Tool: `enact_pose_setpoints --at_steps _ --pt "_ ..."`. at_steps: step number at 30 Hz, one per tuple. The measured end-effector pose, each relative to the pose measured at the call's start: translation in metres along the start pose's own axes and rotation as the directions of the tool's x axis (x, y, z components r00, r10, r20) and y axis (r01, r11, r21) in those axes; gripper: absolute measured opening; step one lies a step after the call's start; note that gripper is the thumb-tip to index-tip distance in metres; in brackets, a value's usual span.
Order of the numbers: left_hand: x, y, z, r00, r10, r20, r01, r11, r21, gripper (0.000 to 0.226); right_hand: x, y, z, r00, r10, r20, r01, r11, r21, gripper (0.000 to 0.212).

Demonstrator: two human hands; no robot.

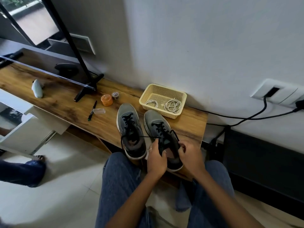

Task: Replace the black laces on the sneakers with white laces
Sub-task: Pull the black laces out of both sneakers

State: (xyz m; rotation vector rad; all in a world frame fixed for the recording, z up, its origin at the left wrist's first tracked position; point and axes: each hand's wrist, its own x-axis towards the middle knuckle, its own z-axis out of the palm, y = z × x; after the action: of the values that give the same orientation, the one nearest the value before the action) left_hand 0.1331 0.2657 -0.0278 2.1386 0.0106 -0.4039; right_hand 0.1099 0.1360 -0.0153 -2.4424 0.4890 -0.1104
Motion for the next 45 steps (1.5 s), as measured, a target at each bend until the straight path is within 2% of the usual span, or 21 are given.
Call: enact_pose_setpoints --at_steps 3,5,8,9,11,18,22,25,28,31,34,37,41,43,45 --pt "-0.004 -0.004 0.005 0.999 0.022 0.037 -0.02 0.999 -0.051 0.06 -0.01 0.007 -0.005 0.999 0.04 -0.01 -0.04 0.999 0.005 0.024" --pt "-0.002 -0.005 0.008 0.997 -0.057 0.045 0.066 0.975 -0.212 0.059 -0.015 0.007 -0.009 0.998 0.059 0.015 -0.059 0.998 -0.026 0.028" --pt "0.004 0.007 0.003 0.98 -0.196 0.044 0.186 0.806 -0.563 0.055 -0.019 0.006 -0.011 0.997 0.066 0.033 -0.064 0.997 -0.046 0.031" --pt "0.008 0.013 -0.001 0.978 -0.207 0.026 0.176 0.752 -0.635 0.054 -0.019 0.005 -0.012 0.998 0.059 0.033 -0.057 0.997 -0.057 0.03" --pt "0.013 0.026 -0.01 0.983 -0.18 -0.037 0.109 0.731 -0.674 0.056 -0.018 0.003 -0.012 0.998 0.059 0.033 -0.057 0.996 -0.071 0.029" --pt "0.007 0.047 -0.014 0.985 0.031 -0.168 -0.095 0.919 -0.382 0.039 -0.019 0.0 -0.01 0.997 0.069 0.023 -0.068 0.996 -0.064 0.029" --pt "-0.01 0.045 -0.01 0.926 0.194 -0.324 -0.255 0.954 -0.157 0.033 -0.019 -0.001 -0.012 0.998 0.06 0.028 -0.058 0.996 -0.073 0.029" --pt "-0.016 0.037 -0.013 0.882 0.254 -0.398 -0.274 0.962 0.006 0.031 -0.019 -0.002 -0.012 0.997 0.068 0.032 -0.065 0.995 -0.079 0.028" --pt "-0.016 0.024 -0.017 0.871 0.322 -0.372 -0.284 0.946 0.153 0.034 -0.018 -0.003 -0.011 0.997 0.072 0.033 -0.069 0.994 -0.079 0.026" --pt "-0.02 0.014 -0.022 0.859 0.318 -0.401 -0.235 0.941 0.244 0.044 -0.017 -0.004 -0.011 0.996 0.088 0.031 -0.085 0.993 -0.083 0.025" --pt "-0.032 0.005 -0.02 0.853 0.245 -0.461 -0.139 0.958 0.252 0.056 -0.017 -0.005 -0.01 0.996 0.086 0.024 -0.084 0.993 -0.084 0.025" --pt "-0.048 -0.002 -0.011 0.873 0.158 -0.462 -0.048 0.969 0.241 0.069 -0.016 -0.006 -0.008 0.996 0.081 0.03 -0.079 0.994 -0.078 0.028" --pt "-0.07 -0.007 0.006 0.902 0.192 -0.386 -0.101 0.964 0.245 0.074 -0.016 -0.013 -0.007 1.0 -0.001 -0.015 0.0 0.993 -0.121 0.033" --pt "-0.079 -0.008 0.01 0.899 0.151 -0.412 -0.104 0.986 0.134 0.068 -0.016 -0.024 -0.008 0.991 -0.117 -0.063 0.11 0.988 -0.111 0.035" --pt "-0.083 -0.009 0.008 0.876 0.013 -0.482 -0.048 0.997 -0.059 0.062 -0.016 -0.039 -0.007 0.965 -0.258 -0.046 0.252 0.962 -0.107 0.035"
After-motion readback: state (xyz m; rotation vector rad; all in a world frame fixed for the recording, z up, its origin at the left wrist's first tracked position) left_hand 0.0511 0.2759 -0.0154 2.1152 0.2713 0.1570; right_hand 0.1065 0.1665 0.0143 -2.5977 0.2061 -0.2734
